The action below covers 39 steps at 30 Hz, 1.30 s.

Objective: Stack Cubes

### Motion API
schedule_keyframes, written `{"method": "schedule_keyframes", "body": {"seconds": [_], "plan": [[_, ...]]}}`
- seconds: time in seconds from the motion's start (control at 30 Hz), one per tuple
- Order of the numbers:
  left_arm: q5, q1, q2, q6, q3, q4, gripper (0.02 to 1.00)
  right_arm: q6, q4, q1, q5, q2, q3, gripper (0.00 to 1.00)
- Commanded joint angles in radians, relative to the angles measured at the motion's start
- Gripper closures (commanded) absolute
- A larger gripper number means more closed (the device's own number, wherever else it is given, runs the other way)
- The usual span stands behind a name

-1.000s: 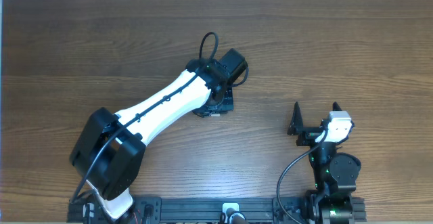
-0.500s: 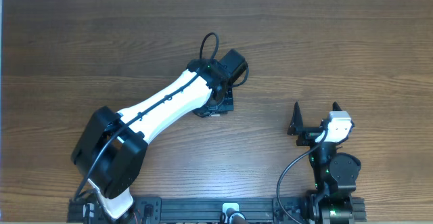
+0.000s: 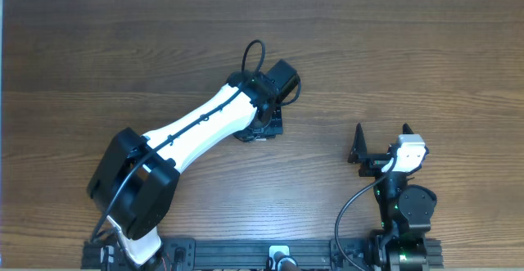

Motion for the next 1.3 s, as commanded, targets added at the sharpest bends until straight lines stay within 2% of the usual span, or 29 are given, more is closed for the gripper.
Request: {"method": "schedule_keyframes", "body": {"seconds": [0.03, 0.43, 0.87, 1.1, 1.23, 1.3], "plan": [[0.007, 0.005, 0.021, 0.015, 0.02, 0.0, 0.978, -0.002, 0.001, -0.005, 0.005, -0.01, -0.008, 0.009], [0.011, 0.005, 0.024, 0.015, 0.02, 0.0, 0.976, -0.002, 0.001, -0.005, 0.005, -0.01, -0.008, 0.009], [0.014, 0.005, 0.032, 0.015, 0.02, 0.002, 0.912, -0.002, 0.001, -0.005, 0.005, -0.01, -0.008, 0.009], [0.014, 0.005, 0.032, 0.015, 0.02, 0.003, 0.768, -0.002, 0.001, -0.005, 0.005, -0.01, -0.008, 0.007], [0.014, 0.005, 0.032, 0.015, 0.02, 0.003, 0.627, -0.002, 0.001, -0.005, 0.005, -0.01, -0.008, 0.009], [0.014, 0.005, 0.032, 0.015, 0.02, 0.003, 0.617, -0.002, 0.001, -0.005, 0.005, -0.01, -0.008, 0.009]]}}
